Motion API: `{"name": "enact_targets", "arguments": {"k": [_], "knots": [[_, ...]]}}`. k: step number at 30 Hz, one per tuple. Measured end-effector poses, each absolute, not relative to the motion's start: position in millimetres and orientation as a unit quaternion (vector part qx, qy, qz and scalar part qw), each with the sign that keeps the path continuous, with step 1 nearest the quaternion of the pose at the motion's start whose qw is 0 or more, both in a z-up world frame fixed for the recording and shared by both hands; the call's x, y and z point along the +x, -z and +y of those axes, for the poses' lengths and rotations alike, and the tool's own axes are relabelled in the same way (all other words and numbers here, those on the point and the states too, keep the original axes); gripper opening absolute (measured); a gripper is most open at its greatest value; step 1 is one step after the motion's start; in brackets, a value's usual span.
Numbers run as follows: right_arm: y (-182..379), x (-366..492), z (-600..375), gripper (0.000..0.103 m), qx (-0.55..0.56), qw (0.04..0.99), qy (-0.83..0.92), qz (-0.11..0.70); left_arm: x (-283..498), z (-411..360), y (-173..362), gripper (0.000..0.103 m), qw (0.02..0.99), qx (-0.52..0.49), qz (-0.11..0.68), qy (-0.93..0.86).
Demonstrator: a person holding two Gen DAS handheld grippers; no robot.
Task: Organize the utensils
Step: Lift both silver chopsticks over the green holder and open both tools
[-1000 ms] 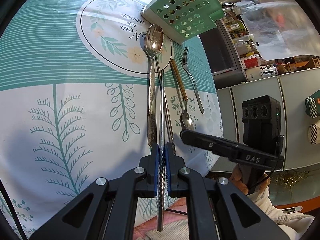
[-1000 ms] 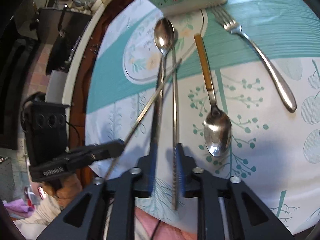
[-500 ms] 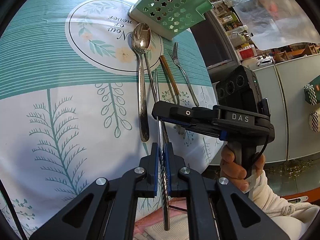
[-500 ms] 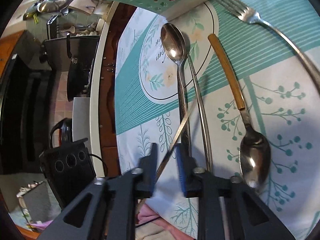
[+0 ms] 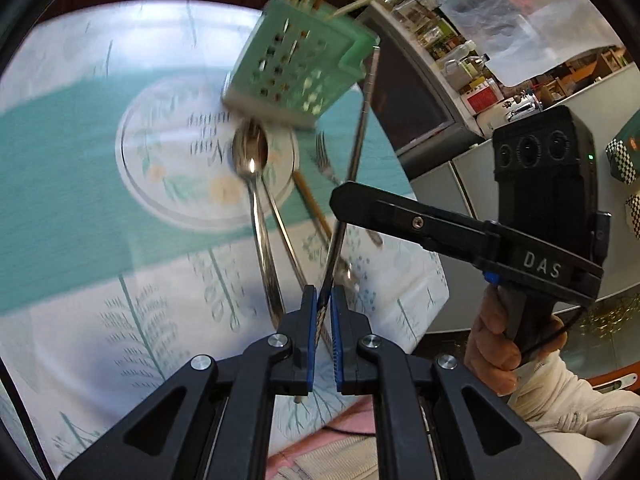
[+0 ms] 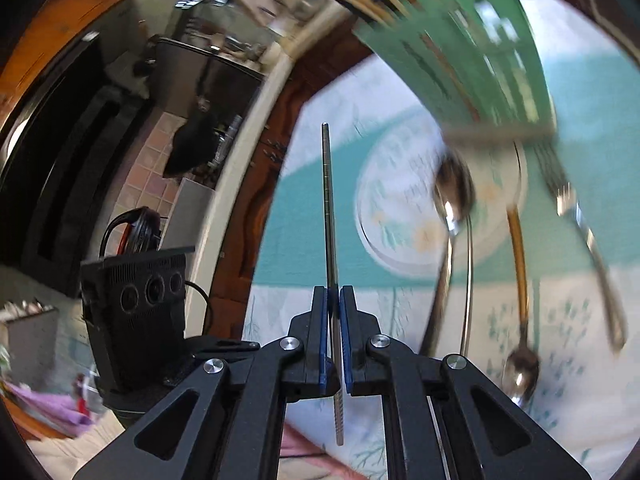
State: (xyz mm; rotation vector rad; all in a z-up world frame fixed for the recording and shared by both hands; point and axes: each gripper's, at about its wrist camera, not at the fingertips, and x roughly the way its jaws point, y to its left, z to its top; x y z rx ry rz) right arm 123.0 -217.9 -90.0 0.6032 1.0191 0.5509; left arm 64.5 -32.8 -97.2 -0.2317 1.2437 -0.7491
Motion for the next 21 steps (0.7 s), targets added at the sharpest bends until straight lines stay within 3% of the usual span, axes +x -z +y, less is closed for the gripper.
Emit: {"name": "enact_targets", "arguments": {"k": [6,14,20,21], "knots": [[22.2,141.4,-220.0,0.006,0.224,0.852,-0.249,0.402,98.0,-44.0,41.1,0.005,0.795,-0.053,0.517,0.315],[-58.3,175.4,-231.5,0.006,0.173,0.91,-0.208,0.313,144.9,-69.1,-3.9,0.017,0.828,-0.025,0.474,0.299],[-105.5,201.3,-248.0,0.006,0.146,0.939,-0.149,0.272,175.5,-77.7,-22.5,0.037,0.846,-0.038,0.449,0.285],[-109.4,207.0,-250.9,0.006,0.141,0.943,-0.138,0.267,179.1,-78.2,-23.6,0.048,0.85,-0.041,0.445,0.278]]}}
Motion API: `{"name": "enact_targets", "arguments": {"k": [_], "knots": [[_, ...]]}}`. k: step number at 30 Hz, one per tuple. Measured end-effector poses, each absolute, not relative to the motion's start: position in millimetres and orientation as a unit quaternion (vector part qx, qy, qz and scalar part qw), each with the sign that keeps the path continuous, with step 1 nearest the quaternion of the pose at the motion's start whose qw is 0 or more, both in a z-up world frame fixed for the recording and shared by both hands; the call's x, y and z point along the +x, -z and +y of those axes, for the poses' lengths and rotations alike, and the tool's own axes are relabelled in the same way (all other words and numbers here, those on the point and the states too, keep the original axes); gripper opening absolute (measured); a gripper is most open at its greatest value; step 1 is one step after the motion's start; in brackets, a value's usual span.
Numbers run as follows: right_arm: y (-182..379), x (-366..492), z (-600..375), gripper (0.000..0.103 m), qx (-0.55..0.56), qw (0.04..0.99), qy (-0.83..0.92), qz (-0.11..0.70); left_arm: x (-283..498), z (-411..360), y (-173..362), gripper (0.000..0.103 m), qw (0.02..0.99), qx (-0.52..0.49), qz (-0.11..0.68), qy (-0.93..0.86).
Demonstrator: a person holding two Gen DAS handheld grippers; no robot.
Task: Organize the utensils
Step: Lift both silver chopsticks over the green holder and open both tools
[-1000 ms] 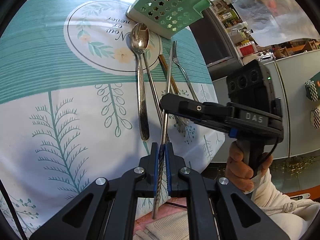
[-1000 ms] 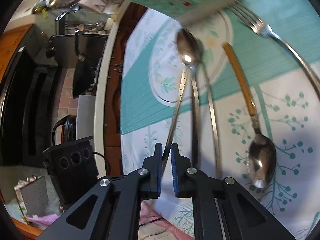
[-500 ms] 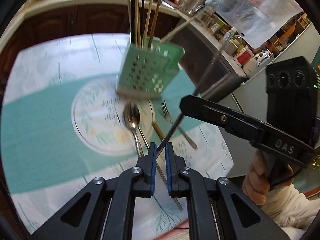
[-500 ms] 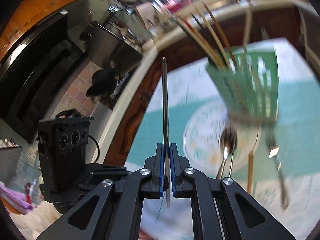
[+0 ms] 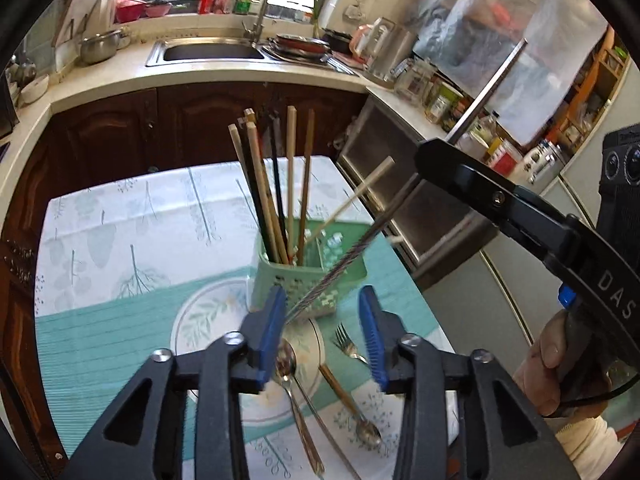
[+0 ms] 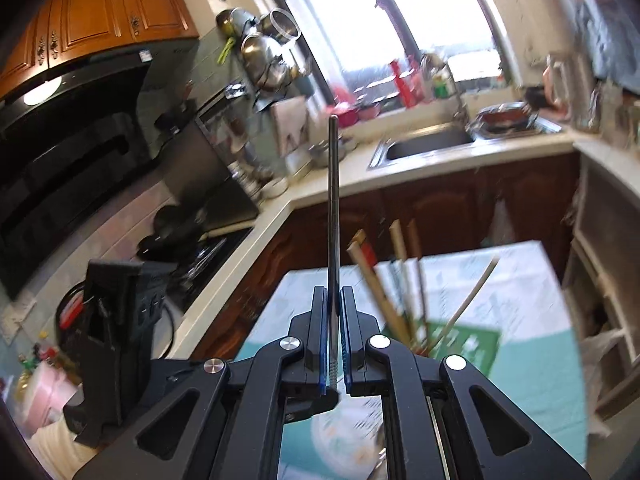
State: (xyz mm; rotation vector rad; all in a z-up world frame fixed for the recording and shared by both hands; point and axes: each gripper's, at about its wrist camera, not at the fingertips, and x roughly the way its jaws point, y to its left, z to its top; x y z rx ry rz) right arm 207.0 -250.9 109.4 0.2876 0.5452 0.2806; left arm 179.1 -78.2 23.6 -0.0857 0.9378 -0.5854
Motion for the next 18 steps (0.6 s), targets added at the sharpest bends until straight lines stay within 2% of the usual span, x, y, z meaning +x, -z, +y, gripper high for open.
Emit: {"name": "enact_targets", "arguments": {"k": [1,4,11,15,18], "knots": [[-114.3,211.7,-254.3,0.006,0.135,0.947,-0.125,0.265,183.4,-76.2,-25.8,0.058,0.856,-0.045,0.439,0.268],[-116.9,229.8,-262.7,0.005,0.121,0.952,-0.097,0.264,192.8,-69.7,-29.9,0.076,0.873,-0.053,0.422,0.238],[-85.9,273.2,-269.8,0.005,0.089,0.955,-0.053,0.279,209.9,-57.2,-2.5,0.079,0.888,-0.035,0.429,0.164],[-70.8,285.8,-270.0,0.005,0.114,0.947,-0.067,0.293,212.1,-50.3,14.1,0.079,0.884,-0.033,0.444,0.142],[-78.9,284.4,-272.6,0.005,0.119,0.951,-0.072,0.277,213.3,-45.4,21.6,0.079,0.883,-0.034,0.449,0.133]]}}
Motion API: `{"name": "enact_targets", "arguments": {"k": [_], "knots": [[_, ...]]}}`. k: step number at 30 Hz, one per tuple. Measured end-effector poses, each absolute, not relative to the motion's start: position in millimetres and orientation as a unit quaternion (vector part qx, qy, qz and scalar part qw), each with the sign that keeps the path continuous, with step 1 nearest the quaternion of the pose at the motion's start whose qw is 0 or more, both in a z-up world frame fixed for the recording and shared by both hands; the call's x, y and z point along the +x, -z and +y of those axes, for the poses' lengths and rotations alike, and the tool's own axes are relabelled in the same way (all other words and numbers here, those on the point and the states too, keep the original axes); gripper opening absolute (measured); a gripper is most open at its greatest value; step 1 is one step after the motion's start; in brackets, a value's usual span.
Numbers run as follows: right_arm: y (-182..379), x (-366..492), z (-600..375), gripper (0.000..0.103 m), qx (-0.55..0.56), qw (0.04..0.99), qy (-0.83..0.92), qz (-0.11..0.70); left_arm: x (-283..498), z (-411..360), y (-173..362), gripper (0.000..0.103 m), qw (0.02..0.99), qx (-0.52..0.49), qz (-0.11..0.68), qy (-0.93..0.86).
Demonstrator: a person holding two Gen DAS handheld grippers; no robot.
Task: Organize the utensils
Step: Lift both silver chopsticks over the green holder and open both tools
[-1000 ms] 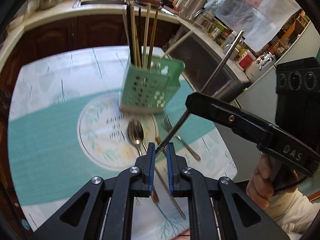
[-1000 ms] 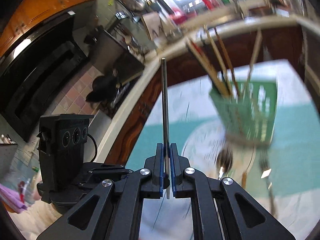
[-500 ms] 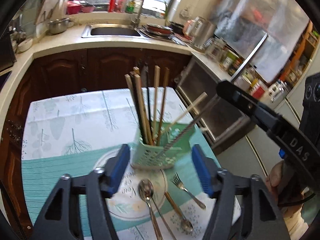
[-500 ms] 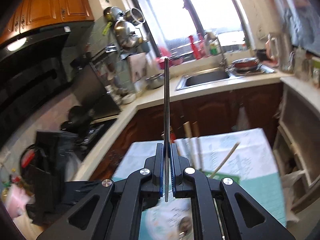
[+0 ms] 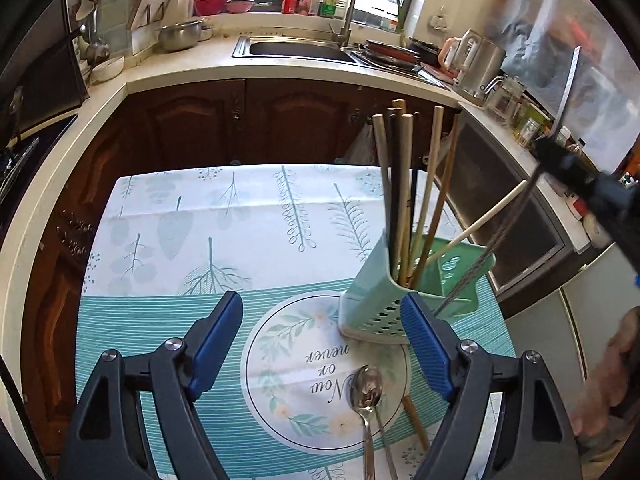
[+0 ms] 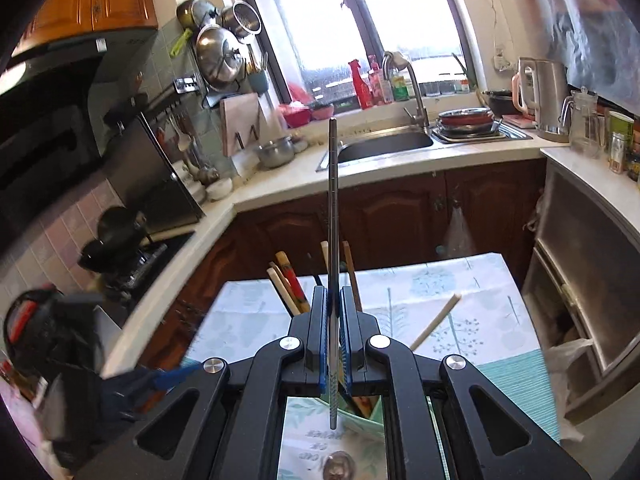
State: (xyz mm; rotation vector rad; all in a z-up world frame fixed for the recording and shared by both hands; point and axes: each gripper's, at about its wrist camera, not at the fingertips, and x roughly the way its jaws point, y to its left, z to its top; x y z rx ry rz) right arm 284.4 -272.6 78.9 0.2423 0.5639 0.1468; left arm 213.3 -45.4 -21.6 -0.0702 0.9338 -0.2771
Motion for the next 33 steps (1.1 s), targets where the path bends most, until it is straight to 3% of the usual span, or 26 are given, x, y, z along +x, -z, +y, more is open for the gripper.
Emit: {"name": "enact_targets", "arguments": {"k": [16,33], "knots": [[-121.3,267.8,-263.4,0.005,0.094,0.964,-0.048,0.246,202.8,-40.6,25.1,0.087,0.896,-0.018,0.433,0.1],[4.2,291.5,-226.8,0.01,0.02,0.926,-0.045,0.374,184.2,-28.3,44.1,0.087,0.893,-0.019,0.443,0.082]]}}
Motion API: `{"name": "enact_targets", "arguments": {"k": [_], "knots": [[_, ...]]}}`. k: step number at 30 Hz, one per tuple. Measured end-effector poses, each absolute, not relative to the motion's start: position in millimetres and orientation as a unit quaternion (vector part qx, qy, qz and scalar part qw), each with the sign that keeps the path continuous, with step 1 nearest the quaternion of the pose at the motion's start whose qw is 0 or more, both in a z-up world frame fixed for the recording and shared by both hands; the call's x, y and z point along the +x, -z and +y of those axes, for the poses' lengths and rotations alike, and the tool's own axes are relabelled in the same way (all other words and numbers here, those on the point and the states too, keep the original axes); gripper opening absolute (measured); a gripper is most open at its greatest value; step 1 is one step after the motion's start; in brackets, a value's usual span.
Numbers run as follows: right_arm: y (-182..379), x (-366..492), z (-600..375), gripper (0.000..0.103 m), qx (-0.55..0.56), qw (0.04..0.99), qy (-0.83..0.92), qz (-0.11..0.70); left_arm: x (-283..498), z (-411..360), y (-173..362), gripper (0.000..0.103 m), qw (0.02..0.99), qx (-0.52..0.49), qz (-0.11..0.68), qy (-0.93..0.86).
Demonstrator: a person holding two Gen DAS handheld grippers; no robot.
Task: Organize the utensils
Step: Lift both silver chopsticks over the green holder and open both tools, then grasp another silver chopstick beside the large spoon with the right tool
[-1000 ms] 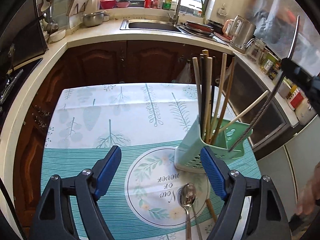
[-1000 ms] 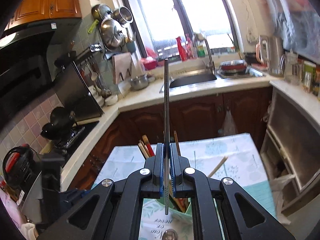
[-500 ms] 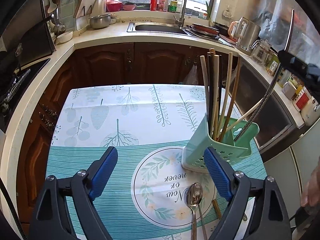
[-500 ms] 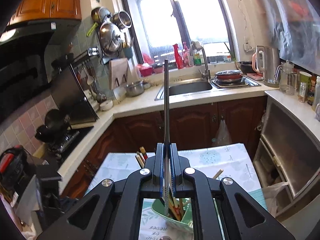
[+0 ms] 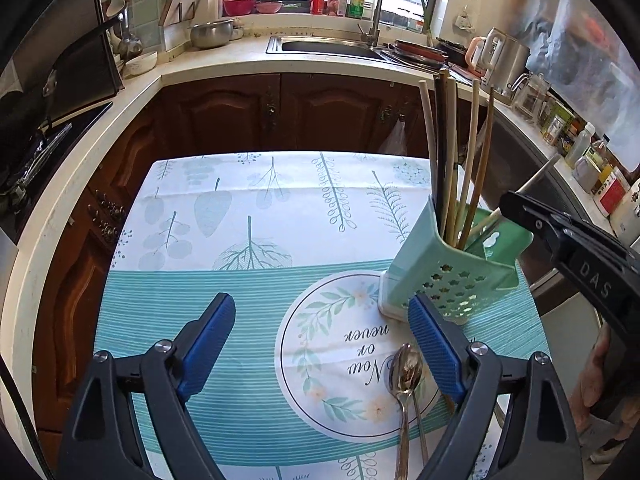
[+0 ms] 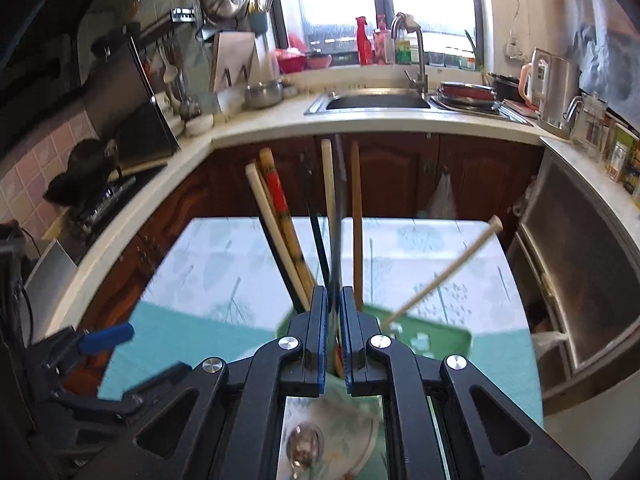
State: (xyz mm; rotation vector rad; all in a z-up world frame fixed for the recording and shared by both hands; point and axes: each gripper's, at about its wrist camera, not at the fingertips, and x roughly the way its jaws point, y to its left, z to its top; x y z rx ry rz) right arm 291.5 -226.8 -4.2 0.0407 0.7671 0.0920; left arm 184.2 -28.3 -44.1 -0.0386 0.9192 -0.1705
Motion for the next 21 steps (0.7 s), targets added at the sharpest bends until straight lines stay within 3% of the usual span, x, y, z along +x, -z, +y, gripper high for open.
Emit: {"name": "enact_targets", "arguments": {"k": [3,11,21], "knots": [[20.4,276.5,-225.0,0.02,0.023,0.921,-0.047,0.386,176.0,-26.7,49.7,0.087,0.889,-0.023,0.45,0.084],[56.0,199.3,-223.0,0.02,0.049,0.902,-0.077,0.421,130.5,-27.6,68.6,0.087,0.885,-0.004,0.459,0.082],[143.5,105.8,-203.3,0.02,0.046,0.852,-0.093,0.514,67.4,-20.9,107.8,0.087,0.871,0.034,0.485,0.074]]}}
